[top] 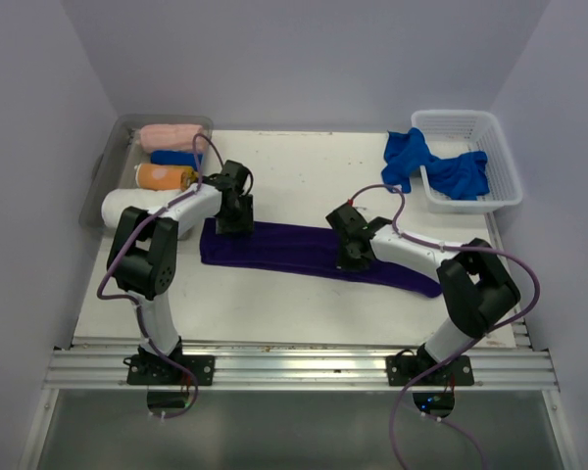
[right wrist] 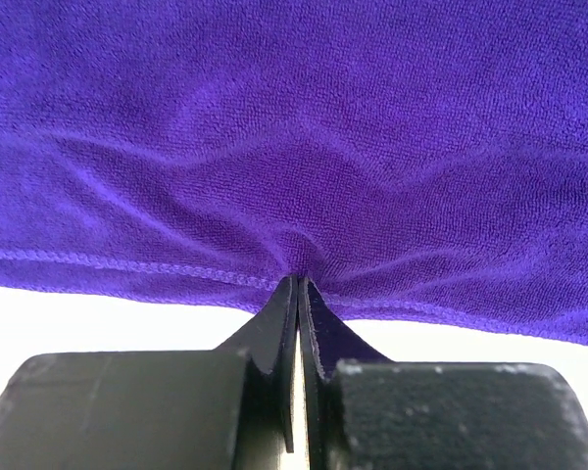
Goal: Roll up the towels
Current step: Fold the towel
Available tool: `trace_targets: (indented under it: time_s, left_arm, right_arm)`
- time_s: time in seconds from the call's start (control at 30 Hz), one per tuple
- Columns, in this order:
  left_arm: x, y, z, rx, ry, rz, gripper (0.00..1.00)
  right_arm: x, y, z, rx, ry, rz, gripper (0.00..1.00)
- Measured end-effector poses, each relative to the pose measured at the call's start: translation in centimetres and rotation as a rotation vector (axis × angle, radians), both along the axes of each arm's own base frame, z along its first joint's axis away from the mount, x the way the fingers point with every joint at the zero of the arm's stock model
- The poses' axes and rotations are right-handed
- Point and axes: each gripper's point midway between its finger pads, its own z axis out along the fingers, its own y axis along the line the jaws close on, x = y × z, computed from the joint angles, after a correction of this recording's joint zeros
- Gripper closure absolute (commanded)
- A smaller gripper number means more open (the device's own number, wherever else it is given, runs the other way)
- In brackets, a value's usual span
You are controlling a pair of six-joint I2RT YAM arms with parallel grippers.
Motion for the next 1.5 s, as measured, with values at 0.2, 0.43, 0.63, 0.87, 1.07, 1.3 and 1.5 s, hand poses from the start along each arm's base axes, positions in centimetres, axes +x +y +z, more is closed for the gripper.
trace_targets:
  time_s: [0.2,0.43,0.63,0.87,1.07,1.3,1.5]
  left_arm:
    - [-0.1,0.1,-0.4,0.005,0.01,0.002,0.44]
    - [0.1,0.6,-0.4,0.007,0.011,0.015,0.44]
    - [0.0,0.8,-0.4,0.009,0.015,0.019,0.44]
    - [-0.2,1.0,-0.9,0.02,0.029,0.02,0.44]
    - [-0.4,1.3,-1.0,0.031,0.039,0.025,0.44]
    - [-0.3,1.4,-1.0,0.031,0.041,0.027,0.45]
    - [-0.3,1.8,-1.4,0.023,0.056,0.037,0.45]
  right_arm:
    - [-0.4,-0.2,1.1,0.005,-0.008,0.007,1.0]
    - [-1.3,-0.2,1.8,0.01,0.011,0.05,1.0]
    - [-2.8,-0.5,0.8,0.001,0.065,0.093,0.86]
    - [-4.1,-2.6,0.3,-0.079,0.107,0.103,0.71]
    - [-1.9,-6.4,2.7,-0.034,0.04,-0.022,0.73]
    - [-1.0,-9.9,0.0,0.031,0.083,-0.174,0.75]
    - [-0.7,-10.0,-1.8,0.113,0.099,-0.227,0.73]
